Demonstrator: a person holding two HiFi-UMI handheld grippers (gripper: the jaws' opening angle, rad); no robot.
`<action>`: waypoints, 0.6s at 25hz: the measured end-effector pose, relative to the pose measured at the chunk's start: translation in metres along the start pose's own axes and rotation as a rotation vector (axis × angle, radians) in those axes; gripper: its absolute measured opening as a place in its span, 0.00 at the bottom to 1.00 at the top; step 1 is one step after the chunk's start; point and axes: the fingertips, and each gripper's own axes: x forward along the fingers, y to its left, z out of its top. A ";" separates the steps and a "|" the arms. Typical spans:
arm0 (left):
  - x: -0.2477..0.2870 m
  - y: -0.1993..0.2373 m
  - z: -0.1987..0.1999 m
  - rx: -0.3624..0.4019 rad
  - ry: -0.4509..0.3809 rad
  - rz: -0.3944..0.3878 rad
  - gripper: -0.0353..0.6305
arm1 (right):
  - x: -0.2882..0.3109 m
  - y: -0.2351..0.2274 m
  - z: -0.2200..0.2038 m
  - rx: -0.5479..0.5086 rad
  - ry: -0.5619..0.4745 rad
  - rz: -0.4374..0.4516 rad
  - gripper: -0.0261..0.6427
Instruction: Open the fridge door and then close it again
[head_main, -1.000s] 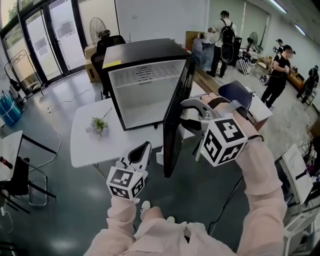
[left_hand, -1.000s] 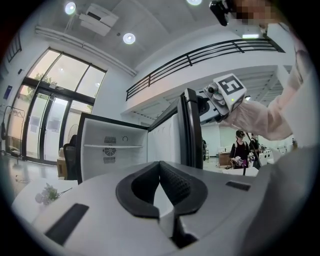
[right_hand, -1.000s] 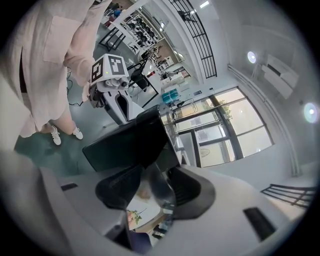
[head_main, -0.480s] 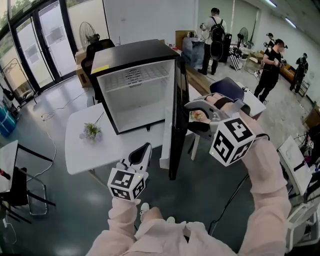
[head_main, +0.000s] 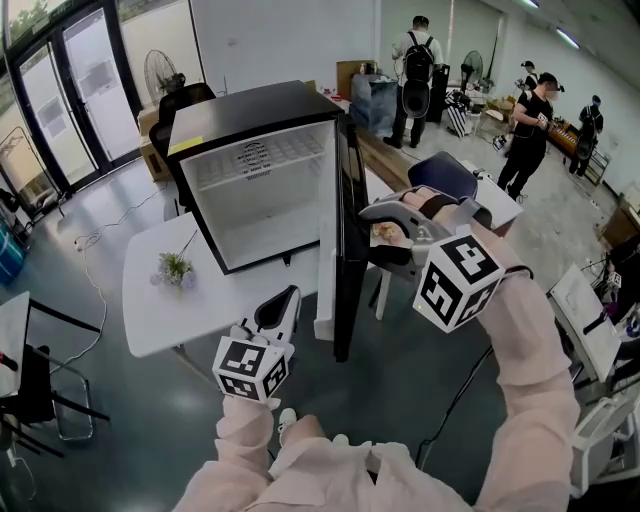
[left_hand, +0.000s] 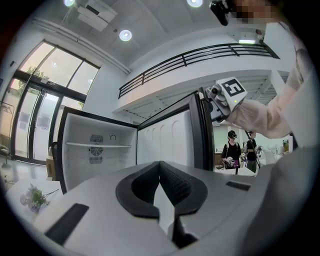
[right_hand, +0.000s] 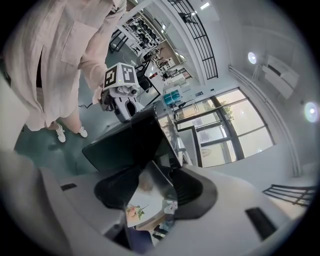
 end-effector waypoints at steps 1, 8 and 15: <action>0.000 0.001 0.000 0.000 0.000 0.002 0.07 | 0.000 0.000 0.000 0.000 0.001 0.000 0.34; -0.006 0.000 -0.001 0.002 0.008 0.018 0.07 | -0.002 -0.001 0.003 0.000 0.004 -0.002 0.34; -0.018 0.008 -0.005 -0.001 0.016 0.045 0.07 | 0.012 -0.006 0.017 -0.016 0.008 -0.012 0.34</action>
